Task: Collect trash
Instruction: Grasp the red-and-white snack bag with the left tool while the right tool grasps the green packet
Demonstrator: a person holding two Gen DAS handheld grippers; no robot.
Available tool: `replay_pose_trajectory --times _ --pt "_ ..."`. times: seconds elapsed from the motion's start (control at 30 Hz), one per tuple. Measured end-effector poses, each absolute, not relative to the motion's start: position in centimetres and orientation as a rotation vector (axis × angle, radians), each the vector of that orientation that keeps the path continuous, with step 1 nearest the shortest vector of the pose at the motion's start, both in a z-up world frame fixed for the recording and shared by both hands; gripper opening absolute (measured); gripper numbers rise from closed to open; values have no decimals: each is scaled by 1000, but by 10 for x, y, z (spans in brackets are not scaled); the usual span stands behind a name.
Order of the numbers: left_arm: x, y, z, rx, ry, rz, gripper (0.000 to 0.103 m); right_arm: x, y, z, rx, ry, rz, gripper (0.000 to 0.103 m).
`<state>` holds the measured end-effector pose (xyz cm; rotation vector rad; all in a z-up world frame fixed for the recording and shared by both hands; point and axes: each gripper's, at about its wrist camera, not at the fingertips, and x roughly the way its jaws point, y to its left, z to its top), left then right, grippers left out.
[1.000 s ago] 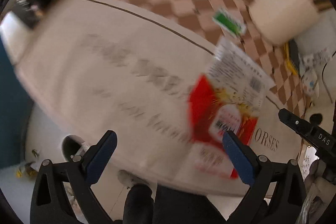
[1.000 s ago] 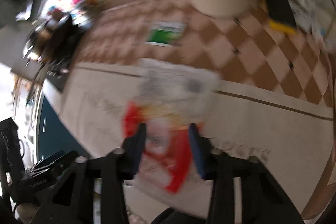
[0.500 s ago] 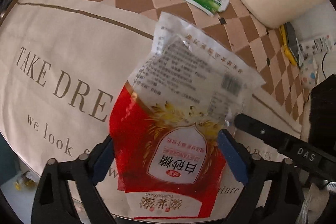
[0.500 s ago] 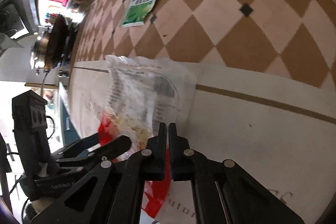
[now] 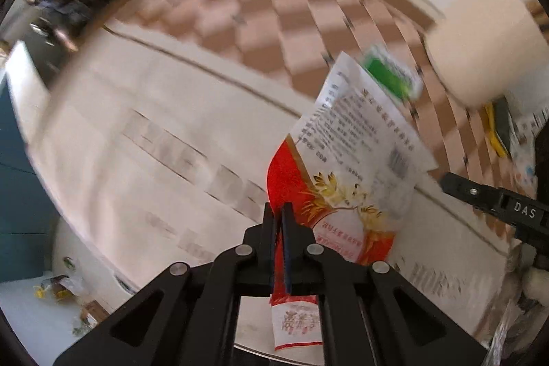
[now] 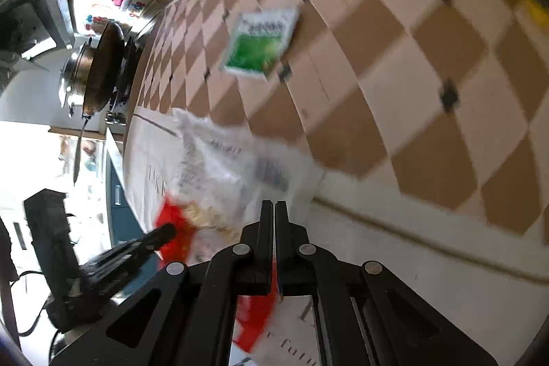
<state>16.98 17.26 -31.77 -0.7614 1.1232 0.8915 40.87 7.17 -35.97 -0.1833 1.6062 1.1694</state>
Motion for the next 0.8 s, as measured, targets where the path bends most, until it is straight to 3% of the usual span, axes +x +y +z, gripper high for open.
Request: replay_pose_trajectory --times 0.07,0.13,0.2,0.4,0.6,0.7,0.77,0.8 --pt "160 182 -299 -708 1088 983 1 410 86 -344 -250 1533 1169 15" --pt "151 196 -282 -627 1066 1089 1 411 100 -333 -320 1464 1156 50" --pt "134 213 -278 -567 1061 1164 1 413 115 -327 -371 1410 1148 61" --pt "146 240 -290 -465 1066 1328 1 419 180 -335 -582 1223 1060 63" --pt "156 255 -304 -520 1076 1332 1 416 219 -362 -695 1184 1036 84" --pt "157 257 -301 -520 1069 1322 1 397 226 -366 -783 1080 1074 80" --pt "155 257 -298 -530 1058 1317 1 392 225 -363 -773 1043 1106 62" --pt "154 257 -296 -537 1051 1315 1 390 225 -360 -769 1027 1120 26"
